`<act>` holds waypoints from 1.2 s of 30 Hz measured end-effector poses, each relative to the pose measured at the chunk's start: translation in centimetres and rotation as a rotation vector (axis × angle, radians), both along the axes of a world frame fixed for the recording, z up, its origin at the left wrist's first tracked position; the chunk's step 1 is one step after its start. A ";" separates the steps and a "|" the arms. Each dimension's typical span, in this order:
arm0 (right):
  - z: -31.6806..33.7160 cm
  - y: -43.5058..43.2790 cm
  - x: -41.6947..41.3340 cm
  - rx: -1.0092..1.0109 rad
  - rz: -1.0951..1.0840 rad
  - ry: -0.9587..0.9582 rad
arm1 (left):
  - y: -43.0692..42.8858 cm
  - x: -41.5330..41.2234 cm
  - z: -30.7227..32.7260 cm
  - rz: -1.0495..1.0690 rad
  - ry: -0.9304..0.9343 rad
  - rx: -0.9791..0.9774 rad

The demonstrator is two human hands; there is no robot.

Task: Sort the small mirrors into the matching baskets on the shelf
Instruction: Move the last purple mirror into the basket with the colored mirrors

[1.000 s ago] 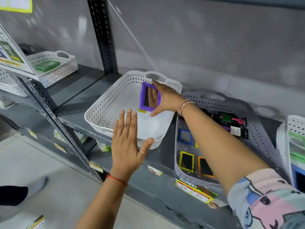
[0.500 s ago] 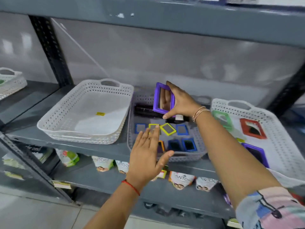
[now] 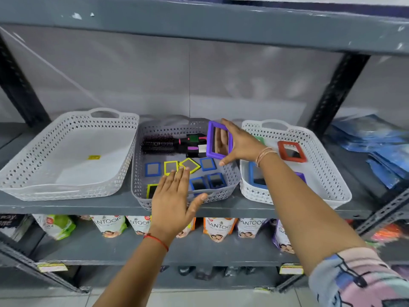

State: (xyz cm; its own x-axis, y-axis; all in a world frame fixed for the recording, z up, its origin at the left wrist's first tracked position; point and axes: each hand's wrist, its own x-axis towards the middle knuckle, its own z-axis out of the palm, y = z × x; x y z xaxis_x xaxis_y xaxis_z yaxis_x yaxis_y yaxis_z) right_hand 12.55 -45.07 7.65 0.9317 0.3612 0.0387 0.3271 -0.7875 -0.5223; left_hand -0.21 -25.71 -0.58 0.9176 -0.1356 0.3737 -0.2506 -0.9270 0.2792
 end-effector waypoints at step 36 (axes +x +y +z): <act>-3.5 -16.8 -2.5 -0.450 -0.318 0.518 | -0.6 0.4 -0.5 0.065 -0.029 -0.043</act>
